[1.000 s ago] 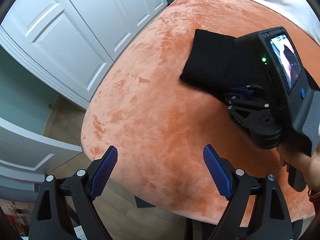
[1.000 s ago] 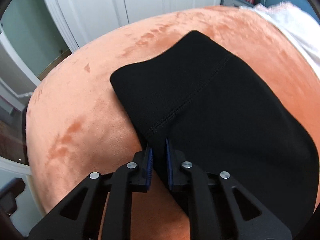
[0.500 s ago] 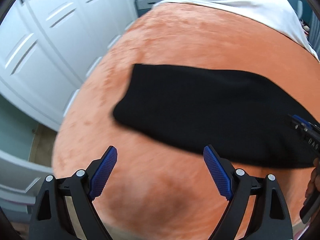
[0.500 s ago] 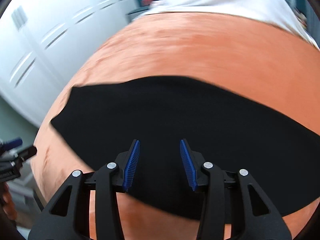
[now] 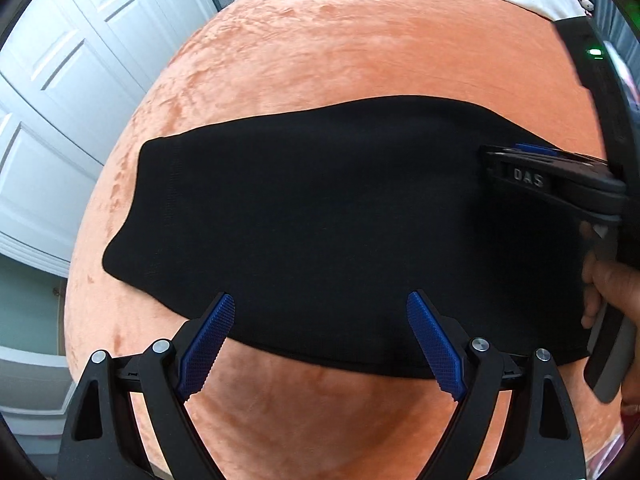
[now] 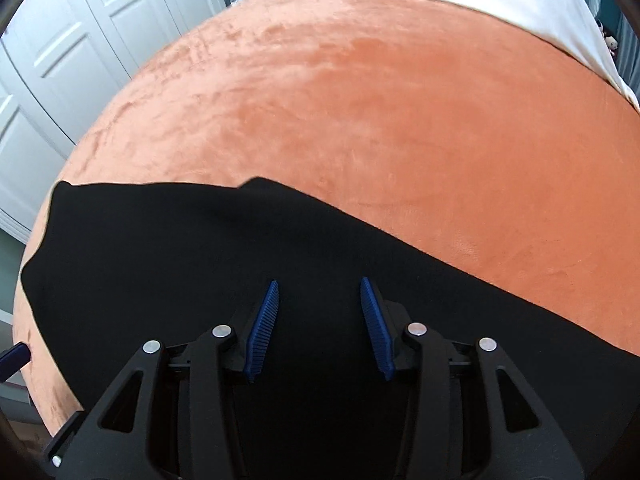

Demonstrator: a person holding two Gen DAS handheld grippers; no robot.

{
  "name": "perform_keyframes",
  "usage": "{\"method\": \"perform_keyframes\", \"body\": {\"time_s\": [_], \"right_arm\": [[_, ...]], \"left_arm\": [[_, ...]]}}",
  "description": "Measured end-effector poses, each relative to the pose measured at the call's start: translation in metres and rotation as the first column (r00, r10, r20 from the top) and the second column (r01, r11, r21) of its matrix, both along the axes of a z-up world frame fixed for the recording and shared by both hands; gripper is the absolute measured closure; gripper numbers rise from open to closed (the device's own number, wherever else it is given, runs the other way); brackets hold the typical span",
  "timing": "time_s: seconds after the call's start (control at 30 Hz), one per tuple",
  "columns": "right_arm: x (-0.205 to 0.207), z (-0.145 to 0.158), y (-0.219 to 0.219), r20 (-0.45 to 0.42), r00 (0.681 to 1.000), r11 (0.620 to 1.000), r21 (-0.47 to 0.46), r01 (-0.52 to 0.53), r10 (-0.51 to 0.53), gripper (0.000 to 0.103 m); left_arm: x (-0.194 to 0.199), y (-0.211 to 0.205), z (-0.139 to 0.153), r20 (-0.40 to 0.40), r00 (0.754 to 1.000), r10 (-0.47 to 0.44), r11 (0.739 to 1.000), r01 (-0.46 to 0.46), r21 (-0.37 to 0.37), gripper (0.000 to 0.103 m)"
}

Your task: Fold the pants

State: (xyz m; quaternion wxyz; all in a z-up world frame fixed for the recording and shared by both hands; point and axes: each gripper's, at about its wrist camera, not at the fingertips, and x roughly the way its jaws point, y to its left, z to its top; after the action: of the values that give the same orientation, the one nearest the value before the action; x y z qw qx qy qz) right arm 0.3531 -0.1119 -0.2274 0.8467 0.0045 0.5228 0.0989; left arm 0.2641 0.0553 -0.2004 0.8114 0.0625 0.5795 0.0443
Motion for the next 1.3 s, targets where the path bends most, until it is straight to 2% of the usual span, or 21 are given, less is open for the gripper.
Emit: {"method": "perform_keyframes", "body": {"time_s": [0.03,0.1,0.17,0.23,0.33,0.4,0.43,0.47,0.53,0.6,0.63,0.7,0.77,0.83,0.9,1.0,1.07,1.1,1.17,1.23,1.3], "right_arm": [[-0.011,0.009,-0.008,0.031,0.999,0.999,0.001,0.034,-0.034,0.027],[-0.038,0.029,-0.029,0.123,0.986,0.994,0.019,0.107,-0.109,0.008],[-0.058,0.043,-0.053,0.151,0.976,0.987,0.034,0.155,-0.158,0.008],[-0.082,0.053,-0.091,0.15,0.95,0.962,0.03,0.271,-0.272,0.007],[-0.114,0.061,-0.143,0.088,0.904,0.908,0.046,0.416,-0.418,0.007],[-0.133,0.059,-0.171,0.052,0.9,0.9,0.082,0.428,-0.432,0.007],[-0.141,0.057,-0.183,0.044,0.898,0.899,0.059,0.434,-0.437,0.007],[-0.149,0.054,-0.197,0.042,0.887,0.887,-0.022,0.46,-0.459,0.007],[-0.161,0.05,-0.217,0.06,0.877,0.871,-0.105,0.481,-0.477,0.007],[-0.17,0.041,-0.237,0.066,0.873,0.859,-0.154,0.487,-0.483,0.007],[-0.174,0.031,-0.249,0.044,0.867,0.848,-0.193,0.494,-0.496,0.007],[-0.182,0.016,-0.272,0.002,0.863,0.843,-0.213,0.494,-0.505,0.007],[-0.191,0.006,-0.288,-0.007,0.861,0.831,-0.266,0.489,-0.509,0.007],[-0.199,-0.001,-0.305,-0.039,0.866,0.848,-0.231,0.477,-0.498,0.007],[-0.206,0.005,-0.317,-0.033,0.854,0.836,-0.226,0.5,-0.52,0.007],[-0.206,0.034,-0.322,0.087,0.868,0.844,-0.204,0.495,-0.488,0.006],[-0.198,0.044,-0.326,0.128,0.875,0.861,-0.16,0.482,-0.466,0.005],[-0.188,0.042,-0.332,0.115,0.879,0.867,-0.145,0.476,-0.463,0.005],[-0.169,0.029,-0.342,0.059,0.876,0.859,-0.176,0.481,-0.478,0.005],[-0.156,0.028,-0.34,0.081,0.888,0.869,-0.187,0.459,-0.452,0.005],[-0.145,0.025,-0.328,0.087,0.912,0.894,-0.183,0.41,-0.4,0.005]], "left_arm": [[0.0,-0.002,0.0,0.002,1.0,-0.001,1.0,0.001,0.0,0.017],[0.001,-0.007,0.003,0.01,1.0,-0.012,1.0,0.012,-0.008,0.017],[0.001,-0.013,0.007,0.02,1.0,-0.022,1.0,0.022,-0.004,0.017],[-0.003,-0.024,0.014,0.039,0.998,-0.044,0.999,0.043,0.005,0.017],[-0.011,-0.043,0.028,0.07,0.995,-0.072,0.997,0.071,0.01,0.017],[-0.016,-0.058,0.037,0.084,0.992,-0.091,0.996,0.09,0.01,0.017],[-0.02,-0.068,0.042,0.095,0.99,-0.105,0.994,0.104,0.014,0.017],[-0.024,-0.078,0.047,0.105,0.987,-0.119,0.993,0.117,0.021,0.017],[-0.034,-0.098,0.055,0.124,0.981,-0.149,0.989,0.146,0.036,0.017],[-0.044,-0.119,0.063,0.135,0.975,-0.178,0.984,0.175,0.036,0.017],[-0.047,-0.125,0.065,0.137,0.973,-0.185,0.983,0.182,0.037,0.017],[-0.058,-0.147,0.07,0.14,0.966,-0.215,0.977,0.212,0.036,0.017],[-0.065,-0.163,0.072,0.142,0.96,-0.242,0.97,0.239,0.04,0.017],[-0.071,-0.181,0.072,0.143,0.952,-0.27,0.963,0.266,0.046,0.017],[-0.075,-0.199,0.072,0.142,0.944,-0.296,0.955,0.292,0.05,0.017],[-0.081,-0.222,0.074,0.143,0.937,-0.318,0.948,0.315,0.045,0.017],[-0.081,-0.236,0.074,0.141,0.934,-0.329,0.944,0.326,0.041,0.017],[-0.082,-0.244,0.075,0.142,0.931,-0.337,0.941,0.335,0.035,0.017],[-0.083,-0.254,0.075,0.141,0.927,-0.347,0.938,0.346,0.03,0.017],[-0.084,-0.263,0.076,0.144,0.922,-0.359,0.933,0.359,0.031,0.017],[-0.086,-0.271,0.076,0.145,0.919,-0.367,0.93,0.366,0.038,0.017]]}}
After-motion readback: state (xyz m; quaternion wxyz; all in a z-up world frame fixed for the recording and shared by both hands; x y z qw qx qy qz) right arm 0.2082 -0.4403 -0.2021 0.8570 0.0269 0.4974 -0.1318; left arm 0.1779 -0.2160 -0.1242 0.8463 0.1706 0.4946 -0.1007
